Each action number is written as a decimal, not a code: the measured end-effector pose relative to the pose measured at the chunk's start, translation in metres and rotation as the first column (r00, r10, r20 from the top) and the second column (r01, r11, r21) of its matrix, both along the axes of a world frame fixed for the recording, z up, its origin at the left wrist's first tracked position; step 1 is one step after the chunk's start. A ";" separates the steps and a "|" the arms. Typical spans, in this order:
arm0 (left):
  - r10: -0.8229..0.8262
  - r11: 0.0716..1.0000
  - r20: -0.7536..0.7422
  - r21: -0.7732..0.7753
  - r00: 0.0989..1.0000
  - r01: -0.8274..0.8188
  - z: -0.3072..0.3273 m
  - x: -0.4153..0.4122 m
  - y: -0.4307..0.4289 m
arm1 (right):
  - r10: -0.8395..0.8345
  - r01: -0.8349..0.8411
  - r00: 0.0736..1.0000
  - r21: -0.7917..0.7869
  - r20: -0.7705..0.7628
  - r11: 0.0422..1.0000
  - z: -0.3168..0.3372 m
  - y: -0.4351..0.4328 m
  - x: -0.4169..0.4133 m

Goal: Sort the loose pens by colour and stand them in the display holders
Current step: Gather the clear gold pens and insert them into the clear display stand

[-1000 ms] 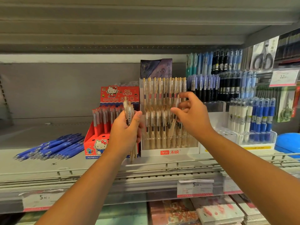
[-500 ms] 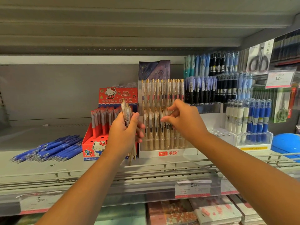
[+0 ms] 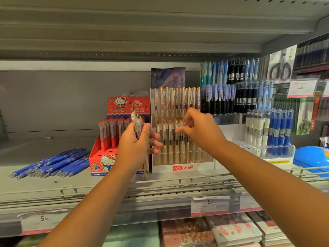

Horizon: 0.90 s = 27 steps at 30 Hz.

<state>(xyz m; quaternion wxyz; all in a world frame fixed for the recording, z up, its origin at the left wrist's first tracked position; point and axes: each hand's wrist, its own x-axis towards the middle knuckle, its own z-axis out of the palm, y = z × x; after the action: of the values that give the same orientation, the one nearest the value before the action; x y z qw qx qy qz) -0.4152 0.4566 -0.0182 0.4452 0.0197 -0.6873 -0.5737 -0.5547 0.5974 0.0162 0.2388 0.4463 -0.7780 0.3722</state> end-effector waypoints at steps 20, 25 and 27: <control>-0.040 0.998 -0.025 -0.052 0.999 0.039 -0.002 0.002 0.000 | 0.239 -0.243 0.968 -0.036 -0.078 0.969 -0.015 -0.015 0.044; 0.045 0.994 -0.046 -0.096 0.998 -0.049 -0.004 0.003 -0.004 | 0.411 -0.401 0.884 -0.090 0.224 0.912 -0.015 -0.031 0.062; 0.042 0.994 -0.040 -0.104 0.998 -0.046 -0.004 0.004 -0.003 | 0.410 -0.395 0.841 -0.116 0.353 0.911 -0.015 -0.033 0.065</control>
<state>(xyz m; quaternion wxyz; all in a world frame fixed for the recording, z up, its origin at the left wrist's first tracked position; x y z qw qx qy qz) -0.4115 0.4534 -0.0217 0.4710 0.0006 -0.7073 -0.5272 -0.4895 0.5641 0.0015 0.0133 0.5168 -0.6904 0.5060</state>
